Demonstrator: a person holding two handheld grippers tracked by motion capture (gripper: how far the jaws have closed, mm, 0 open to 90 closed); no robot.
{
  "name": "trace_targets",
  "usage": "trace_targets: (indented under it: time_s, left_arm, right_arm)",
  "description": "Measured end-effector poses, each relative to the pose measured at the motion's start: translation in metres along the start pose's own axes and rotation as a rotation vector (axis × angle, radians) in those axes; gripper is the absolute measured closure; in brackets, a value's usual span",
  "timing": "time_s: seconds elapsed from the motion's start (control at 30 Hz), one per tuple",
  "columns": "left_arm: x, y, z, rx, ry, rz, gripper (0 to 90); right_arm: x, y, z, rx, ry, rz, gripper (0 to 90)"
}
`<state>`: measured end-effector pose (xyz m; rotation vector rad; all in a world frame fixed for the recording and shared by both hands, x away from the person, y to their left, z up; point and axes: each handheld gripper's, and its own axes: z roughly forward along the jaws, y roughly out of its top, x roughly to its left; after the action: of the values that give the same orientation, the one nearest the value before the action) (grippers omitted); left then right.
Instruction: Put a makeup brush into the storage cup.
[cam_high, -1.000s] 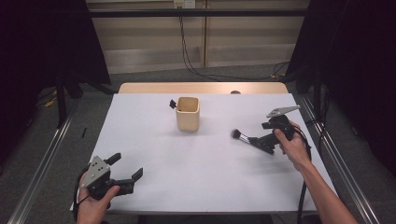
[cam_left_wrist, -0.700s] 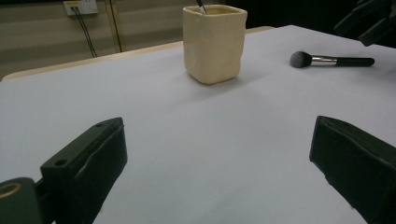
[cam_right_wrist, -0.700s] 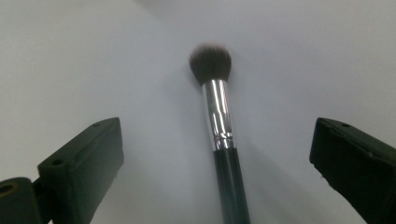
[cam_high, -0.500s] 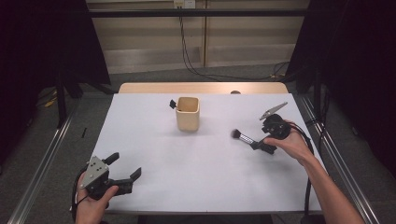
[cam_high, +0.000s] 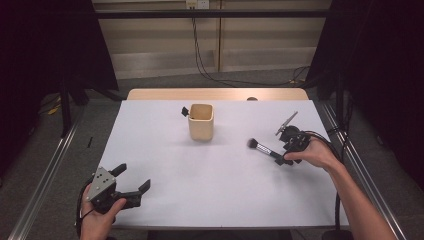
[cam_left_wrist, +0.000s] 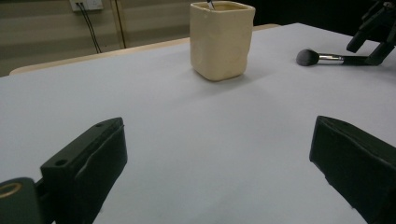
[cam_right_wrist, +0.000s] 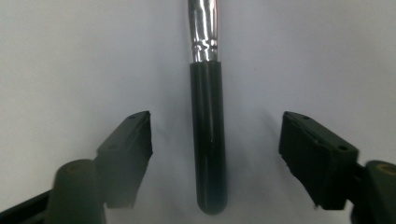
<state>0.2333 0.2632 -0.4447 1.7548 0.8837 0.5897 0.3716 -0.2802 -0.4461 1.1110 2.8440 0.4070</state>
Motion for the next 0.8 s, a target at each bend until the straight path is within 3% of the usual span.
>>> trace_targets:
  time_s: [0.27,0.43,0.57,0.8]
  left_arm:
    - [0.0009,0.0001,-0.0001,0.003,-0.001,0.0,4.1]
    - [0.0018,0.0002,0.0,0.006,0.002,0.007,4.1]
    - [0.0015,0.0003,-0.0021,-0.001,0.007,0.001,4.1]
    - [0.0025,-0.0001,-0.0017,0.009,0.006,0.007,4.1]
  right_arm:
    - [-0.0037,-0.0018,0.004,0.066,0.029,-0.022,53.7]
    - [-0.0041,0.0005,0.0048,0.09,0.004,-0.044,65.0]
    - [0.0001,0.0069,0.0061,0.142,-0.002,-0.049,73.9]
    - [-0.0006,0.0059,0.0059,0.13,0.012,-0.045,75.7]
